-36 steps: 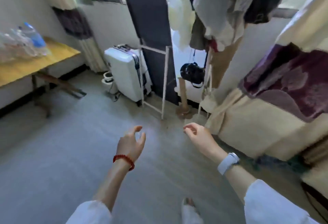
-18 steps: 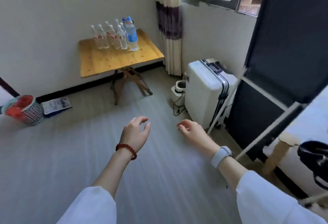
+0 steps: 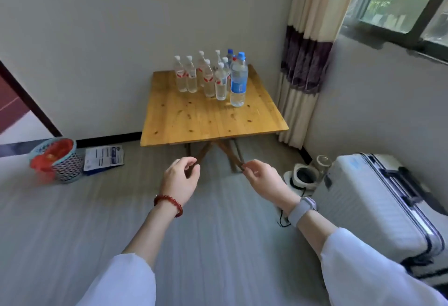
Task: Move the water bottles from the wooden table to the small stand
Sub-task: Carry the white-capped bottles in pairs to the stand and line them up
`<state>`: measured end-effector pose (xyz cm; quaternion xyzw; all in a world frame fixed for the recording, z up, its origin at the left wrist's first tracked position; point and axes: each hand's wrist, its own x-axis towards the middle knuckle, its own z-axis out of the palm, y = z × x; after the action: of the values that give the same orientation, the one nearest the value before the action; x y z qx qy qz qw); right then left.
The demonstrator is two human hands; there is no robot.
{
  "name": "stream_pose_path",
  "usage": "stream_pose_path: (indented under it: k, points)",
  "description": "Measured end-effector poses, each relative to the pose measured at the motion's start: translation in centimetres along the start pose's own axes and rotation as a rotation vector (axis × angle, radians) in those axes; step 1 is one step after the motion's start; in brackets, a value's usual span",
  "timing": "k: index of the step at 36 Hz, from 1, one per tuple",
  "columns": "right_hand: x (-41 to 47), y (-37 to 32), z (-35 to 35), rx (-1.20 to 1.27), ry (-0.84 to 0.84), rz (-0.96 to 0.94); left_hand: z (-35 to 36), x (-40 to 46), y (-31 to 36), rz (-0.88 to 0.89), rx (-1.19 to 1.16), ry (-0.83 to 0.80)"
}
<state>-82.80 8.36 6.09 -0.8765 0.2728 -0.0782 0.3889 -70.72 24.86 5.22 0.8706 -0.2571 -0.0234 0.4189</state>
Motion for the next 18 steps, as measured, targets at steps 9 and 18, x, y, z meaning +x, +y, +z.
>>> stream_pose_path:
  k: [9,18]
  points:
    - [20.7,-0.2,-0.3,0.022,0.005,0.019,4.0,19.7,-2.8,-0.012,-0.008,-0.020]
    - [45.9,-0.5,1.6,0.137,0.049,-0.006,9.9,41.5,-6.9,-0.112,-0.041,-0.003]
